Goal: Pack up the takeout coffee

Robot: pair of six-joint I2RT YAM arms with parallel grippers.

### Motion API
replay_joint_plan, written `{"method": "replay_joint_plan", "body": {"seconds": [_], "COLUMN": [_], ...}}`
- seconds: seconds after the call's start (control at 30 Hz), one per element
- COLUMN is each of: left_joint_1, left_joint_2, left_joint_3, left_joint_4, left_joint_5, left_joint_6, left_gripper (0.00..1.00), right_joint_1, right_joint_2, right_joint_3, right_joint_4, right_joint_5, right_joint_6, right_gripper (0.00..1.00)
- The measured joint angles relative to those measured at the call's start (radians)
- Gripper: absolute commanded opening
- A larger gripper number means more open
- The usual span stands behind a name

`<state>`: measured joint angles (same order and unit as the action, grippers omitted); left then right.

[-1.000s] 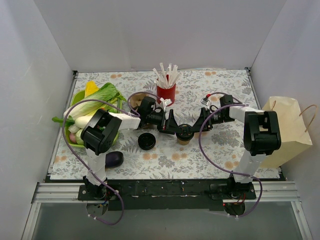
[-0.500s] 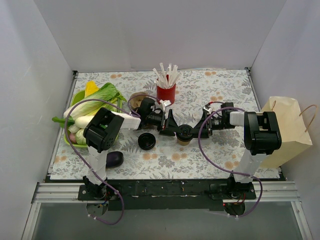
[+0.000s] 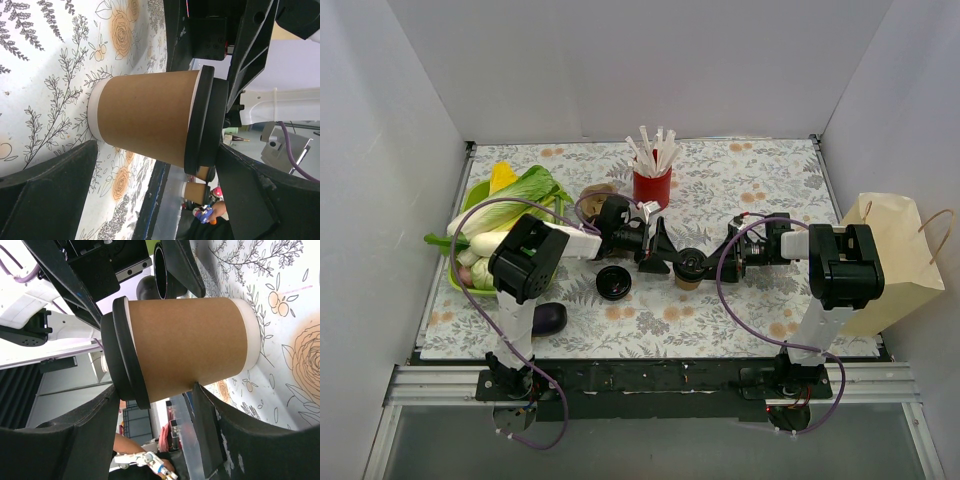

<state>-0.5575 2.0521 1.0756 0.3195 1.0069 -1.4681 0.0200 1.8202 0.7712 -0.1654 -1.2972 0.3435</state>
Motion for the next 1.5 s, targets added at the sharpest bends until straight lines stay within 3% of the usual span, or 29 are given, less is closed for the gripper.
{"method": "replay_joint_plan", "body": {"seconds": [0.43, 0.57, 1.0, 1.23, 1.37, 1.5], "left_joint_1": [0.005, 0.002, -0.005, -0.002, -0.002, -0.002], "left_joint_2": [0.031, 0.032, 0.018, 0.007, 0.005, 0.005], "left_joint_3": [0.008, 0.019, 0.035, 0.036, 0.037, 0.047], "left_joint_4": [-0.011, -0.019, 0.012, 0.011, 0.018, 0.022], "left_joint_5": [0.020, 0.026, 0.022, 0.025, 0.030, 0.034], "left_joint_6": [-0.070, -0.047, 0.073, 0.108, 0.121, 0.126], "left_gripper": [0.98, 0.98, 0.98, 0.98, 0.98, 0.98], "right_joint_1": [0.000, 0.006, 0.008, 0.022, 0.096, 0.156], "right_joint_2": [-0.003, -0.010, -0.010, -0.037, -0.073, -0.091], "right_joint_3": [-0.001, 0.026, 0.330, 0.432, 0.492, 0.505], "right_joint_4": [-0.014, -0.051, -0.226, -0.436, -0.553, -0.606], "right_joint_5": [0.019, 0.032, 0.201, 0.237, 0.275, 0.295], "right_joint_6": [0.054, 0.011, -0.342, -0.660, -0.855, -0.927], "right_gripper": [0.61, 0.72, 0.83, 0.89, 0.89, 0.89]}}
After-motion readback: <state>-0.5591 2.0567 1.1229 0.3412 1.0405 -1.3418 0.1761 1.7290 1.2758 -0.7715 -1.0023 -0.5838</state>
